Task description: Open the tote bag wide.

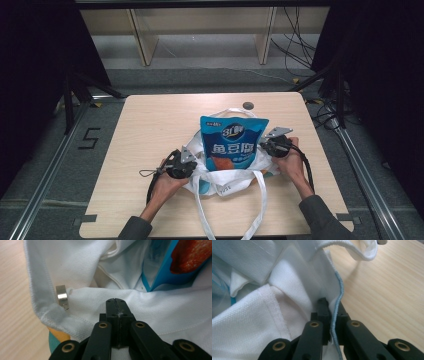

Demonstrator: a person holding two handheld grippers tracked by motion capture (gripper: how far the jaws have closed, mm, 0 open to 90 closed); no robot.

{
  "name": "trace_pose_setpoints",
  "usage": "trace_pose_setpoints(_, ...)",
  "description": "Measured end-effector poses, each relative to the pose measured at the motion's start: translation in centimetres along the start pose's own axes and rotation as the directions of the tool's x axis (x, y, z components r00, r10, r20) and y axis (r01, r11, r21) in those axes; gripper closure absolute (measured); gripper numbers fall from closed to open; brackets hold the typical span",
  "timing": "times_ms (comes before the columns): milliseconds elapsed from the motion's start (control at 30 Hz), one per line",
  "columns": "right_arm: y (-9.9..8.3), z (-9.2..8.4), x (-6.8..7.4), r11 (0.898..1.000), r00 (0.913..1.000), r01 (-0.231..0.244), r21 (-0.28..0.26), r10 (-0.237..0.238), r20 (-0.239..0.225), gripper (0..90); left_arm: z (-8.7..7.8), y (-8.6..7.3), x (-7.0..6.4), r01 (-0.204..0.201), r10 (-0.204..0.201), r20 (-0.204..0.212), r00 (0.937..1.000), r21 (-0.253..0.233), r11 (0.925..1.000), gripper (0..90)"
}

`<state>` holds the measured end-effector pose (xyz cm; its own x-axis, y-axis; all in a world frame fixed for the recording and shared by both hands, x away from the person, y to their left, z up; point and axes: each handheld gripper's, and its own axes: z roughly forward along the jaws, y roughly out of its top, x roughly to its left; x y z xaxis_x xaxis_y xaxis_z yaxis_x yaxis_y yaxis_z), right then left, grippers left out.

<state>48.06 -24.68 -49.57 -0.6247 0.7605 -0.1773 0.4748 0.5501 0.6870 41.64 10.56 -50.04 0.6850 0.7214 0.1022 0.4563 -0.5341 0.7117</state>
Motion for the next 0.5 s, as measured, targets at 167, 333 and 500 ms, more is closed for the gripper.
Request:
trace_pose_setpoints(167,0.4,0.6,-0.9,1.000,0.9997,-0.011,-0.004,0.011,0.022,85.8,1.0,0.7,0.8,0.020,-0.020,-0.002,0.9998,-0.007,0.9998,89.2)
trace_pose_setpoints(333,0.5,0.3,-1.2,0.999,0.9990,-0.039,-0.015,0.039,0.022,80.8,0.9,0.6,1.5,0.042,-0.042,0.030,0.9987,-0.014,0.9990,89.2)
trace_pose_setpoints(500,0.6,-0.6,-1.6,0.995,0.9954,-0.091,-0.035,0.092,0.027,66.0,0.6,1.0,1.1,-0.003,0.003,0.006,1.0000,-0.027,0.9996,83.8)
